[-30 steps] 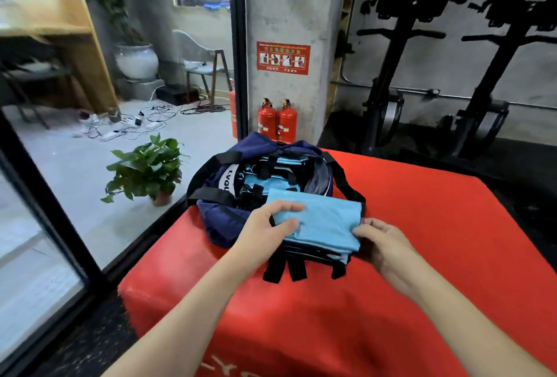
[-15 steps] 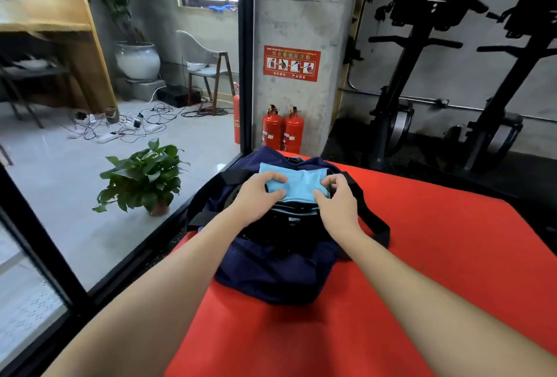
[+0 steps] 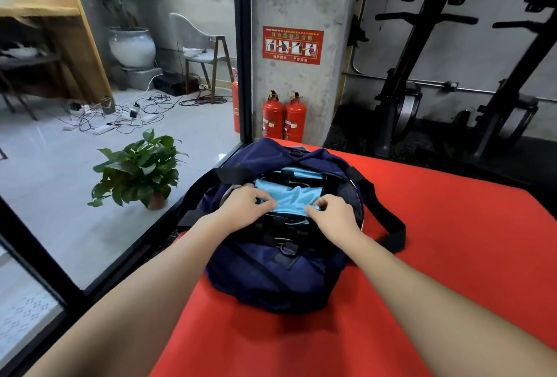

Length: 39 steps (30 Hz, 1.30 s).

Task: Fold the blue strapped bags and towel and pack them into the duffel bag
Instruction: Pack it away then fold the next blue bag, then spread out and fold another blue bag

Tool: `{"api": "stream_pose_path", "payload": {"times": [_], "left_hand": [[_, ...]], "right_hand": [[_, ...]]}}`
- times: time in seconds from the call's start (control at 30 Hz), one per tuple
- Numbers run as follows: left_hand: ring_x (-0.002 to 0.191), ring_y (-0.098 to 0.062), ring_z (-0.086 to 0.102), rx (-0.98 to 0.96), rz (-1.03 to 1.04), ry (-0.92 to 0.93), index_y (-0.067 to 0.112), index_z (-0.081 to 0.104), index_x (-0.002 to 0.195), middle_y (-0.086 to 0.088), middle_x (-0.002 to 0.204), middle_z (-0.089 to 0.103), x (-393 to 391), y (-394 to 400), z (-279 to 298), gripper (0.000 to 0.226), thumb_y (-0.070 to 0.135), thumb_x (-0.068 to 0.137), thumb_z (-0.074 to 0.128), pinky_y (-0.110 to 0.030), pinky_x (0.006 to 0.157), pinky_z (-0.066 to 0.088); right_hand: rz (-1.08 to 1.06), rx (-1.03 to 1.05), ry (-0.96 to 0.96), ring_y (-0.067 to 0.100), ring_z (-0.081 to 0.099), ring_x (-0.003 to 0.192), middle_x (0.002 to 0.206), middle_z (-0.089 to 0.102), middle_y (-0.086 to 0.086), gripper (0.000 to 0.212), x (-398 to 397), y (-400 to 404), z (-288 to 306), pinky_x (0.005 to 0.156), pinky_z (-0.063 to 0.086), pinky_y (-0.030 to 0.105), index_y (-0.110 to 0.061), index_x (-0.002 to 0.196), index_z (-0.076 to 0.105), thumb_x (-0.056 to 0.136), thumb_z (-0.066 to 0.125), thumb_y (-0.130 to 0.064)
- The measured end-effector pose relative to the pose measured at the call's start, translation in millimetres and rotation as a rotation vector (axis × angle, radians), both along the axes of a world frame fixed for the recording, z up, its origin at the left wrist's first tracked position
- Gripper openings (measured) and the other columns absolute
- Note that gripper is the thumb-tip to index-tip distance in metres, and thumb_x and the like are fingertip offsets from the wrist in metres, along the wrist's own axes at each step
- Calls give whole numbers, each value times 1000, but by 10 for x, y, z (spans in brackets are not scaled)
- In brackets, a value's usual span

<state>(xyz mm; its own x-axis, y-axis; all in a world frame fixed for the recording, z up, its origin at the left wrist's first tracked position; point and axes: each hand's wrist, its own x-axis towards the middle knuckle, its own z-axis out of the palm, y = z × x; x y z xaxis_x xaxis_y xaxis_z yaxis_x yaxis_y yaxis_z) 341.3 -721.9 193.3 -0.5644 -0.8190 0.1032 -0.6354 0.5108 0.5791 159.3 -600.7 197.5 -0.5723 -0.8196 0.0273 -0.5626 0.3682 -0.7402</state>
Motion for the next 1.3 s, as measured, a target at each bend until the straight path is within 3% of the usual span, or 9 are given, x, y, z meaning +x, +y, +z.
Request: {"api": "stream_pose_path", "payload": {"times": [0.1, 0.17, 0.27, 0.4, 0.5, 0.6, 0.97, 1.17, 1.3], "left_hand": [[77, -6, 60, 25, 33, 58, 28, 76, 77, 12, 74, 67, -8, -39, 79, 15, 40, 86, 73, -25, 74, 41], [83, -13, 60, -36, 57, -2, 20, 76, 86, 12, 77, 62, -37, 5, 133, 13, 33, 88, 72, -27, 75, 43], [99, -29, 62, -372, 117, -301, 18, 72, 99, -4, 100, 62, -139, 150, 199, 16, 29, 92, 63, -36, 77, 45], [109, -23, 59, -778, 20, -386, 22, 71, 96, -1, 105, 64, -234, 168, 144, 13, 31, 90, 66, -35, 87, 43], [139, -24, 43, -406, -63, -273, 21, 60, 135, -4, 145, 53, -152, 50, -15, 44, 45, 99, 55, -39, 110, 34], [138, -23, 46, -178, -14, -143, 30, 44, 150, -2, 152, 48, -21, 0, -252, 62, 61, 96, 47, -38, 113, 36], [142, -24, 41, -126, 42, -317, 29, 36, 155, -7, 153, 46, -77, 65, -151, 63, 59, 100, 41, -37, 114, 31], [117, -31, 58, -301, 110, -352, 23, 64, 127, -5, 129, 62, -170, 470, 186, 39, 43, 98, 47, -42, 98, 44], [114, -31, 57, -388, 88, -247, 23, 66, 127, -3, 129, 58, -345, 1020, 408, 37, 36, 97, 49, -43, 88, 50]], "right_hand": [[29, 58, 24, 23, 60, 90, 87, 64, -1, 20, -20, 2, 46, 72, 40, 30, -11, 89, 68, 85, 70, -31], [22, 115, 227, 30, 54, 104, 106, 56, 6, 28, -10, -22, 71, 86, 46, 36, -11, 98, 62, 84, 69, -35], [131, 7, 641, 34, 47, 115, 122, 48, 10, 34, 47, -71, 103, 96, 45, 45, -9, 113, 57, 86, 68, -26], [370, 16, 706, 31, 39, 139, 147, 47, 12, 48, 125, -120, 11, 115, 33, 41, -9, 137, 55, 98, 54, -38], [306, 231, 552, 28, 22, 150, 164, 24, 10, 66, 98, -94, -134, 123, 17, 41, -18, 155, 30, 101, 36, -55], [294, 320, 545, 29, 21, 150, 167, 14, 8, 69, 90, -41, -263, 124, 11, 44, -25, 160, 17, 101, 24, -61], [294, 400, 530, 27, 9, 153, 168, 8, 5, 70, 125, -48, -212, 124, 2, 47, -26, 160, 11, 101, 19, -62], [323, 138, 480, 22, 31, 145, 154, 40, 7, 60, 86, 555, 78, 120, 24, 36, -13, 146, 46, 102, 40, -54], [298, 94, 477, 21, 40, 136, 138, 51, -1, 41, -167, 1265, 266, 110, 38, 40, -20, 133, 55, 100, 50, -43]]}}
